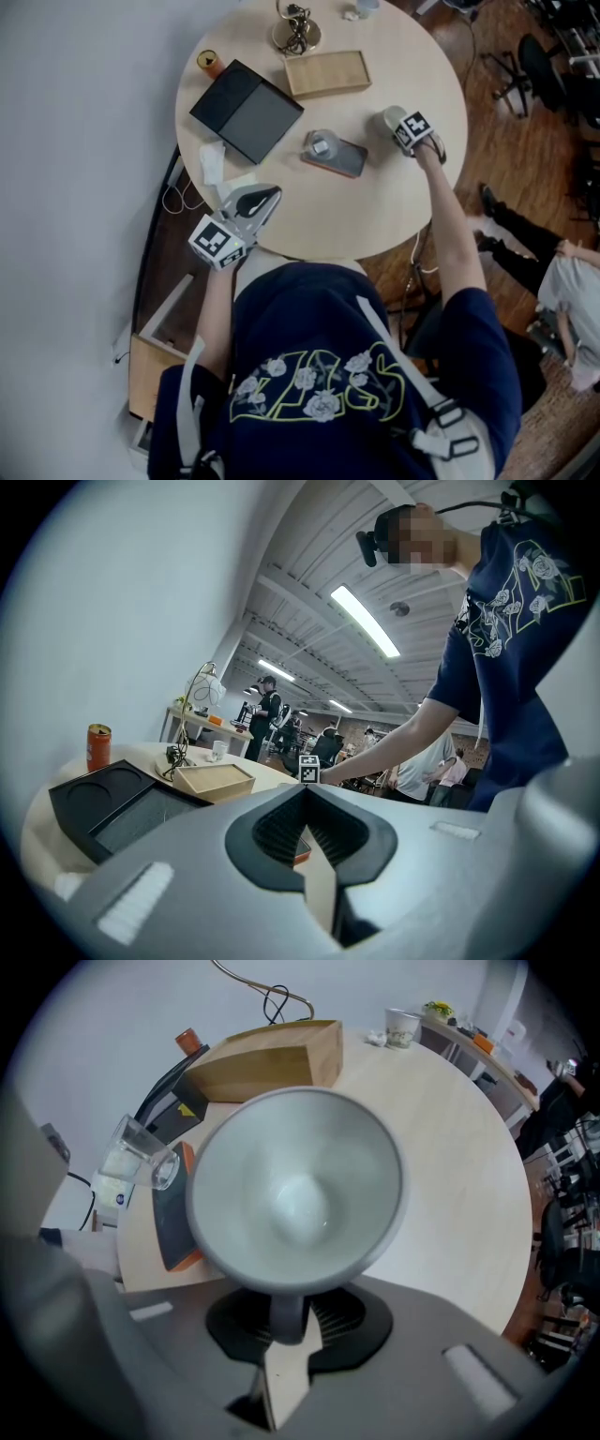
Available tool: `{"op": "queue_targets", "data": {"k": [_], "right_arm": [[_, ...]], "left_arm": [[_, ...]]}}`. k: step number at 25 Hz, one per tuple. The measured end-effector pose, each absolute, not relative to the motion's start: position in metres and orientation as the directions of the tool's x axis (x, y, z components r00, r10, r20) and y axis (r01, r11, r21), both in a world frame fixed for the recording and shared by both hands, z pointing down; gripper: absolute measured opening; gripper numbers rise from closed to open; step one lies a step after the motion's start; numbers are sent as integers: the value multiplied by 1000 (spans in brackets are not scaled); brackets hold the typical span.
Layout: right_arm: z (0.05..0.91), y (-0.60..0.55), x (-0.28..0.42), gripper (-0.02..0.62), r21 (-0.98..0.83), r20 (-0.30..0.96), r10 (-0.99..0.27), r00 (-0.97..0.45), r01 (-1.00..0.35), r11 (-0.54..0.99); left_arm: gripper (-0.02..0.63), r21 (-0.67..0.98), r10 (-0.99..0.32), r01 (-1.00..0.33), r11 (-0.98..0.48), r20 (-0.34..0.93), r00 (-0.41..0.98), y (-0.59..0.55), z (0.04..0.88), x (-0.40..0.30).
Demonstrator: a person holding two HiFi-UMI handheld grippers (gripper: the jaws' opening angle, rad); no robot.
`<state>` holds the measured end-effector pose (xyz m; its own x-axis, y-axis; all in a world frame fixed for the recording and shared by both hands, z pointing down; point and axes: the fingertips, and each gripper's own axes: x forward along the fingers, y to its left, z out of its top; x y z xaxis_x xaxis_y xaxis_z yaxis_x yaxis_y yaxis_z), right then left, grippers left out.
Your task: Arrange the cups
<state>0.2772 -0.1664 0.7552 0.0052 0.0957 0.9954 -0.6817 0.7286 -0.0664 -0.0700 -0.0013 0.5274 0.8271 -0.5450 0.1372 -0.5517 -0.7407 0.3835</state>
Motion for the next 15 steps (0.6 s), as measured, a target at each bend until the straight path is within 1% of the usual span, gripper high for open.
{"op": "queue_targets", "data": {"k": [3, 6, 8, 11, 15], "right_arm": [[758, -165, 268, 38, -99, 995, 97, -40, -661, 744], [763, -151, 230, 38, -198, 975, 102, -199, -555, 808], [755, -132, 203, 37, -236, 957, 115, -265, -487, 841], [738, -100, 169, 37, -259, 945, 139, -296, -417, 871], [739, -69, 150, 37, -271, 948, 180, -264, -370, 888]], "left_arm": [[3, 377, -543, -549, -746, 133, 829, -1, 529, -71], [3, 378, -536, -541, -751, 130, 834, -2, 531, -72], [3, 373, -528, -532, -760, 124, 840, -1, 531, -71], [3, 373, -522, -523, -767, 113, 846, 1, 527, -70], [3, 359, -515, -516, -778, 107, 850, 1, 523, -69]]}}
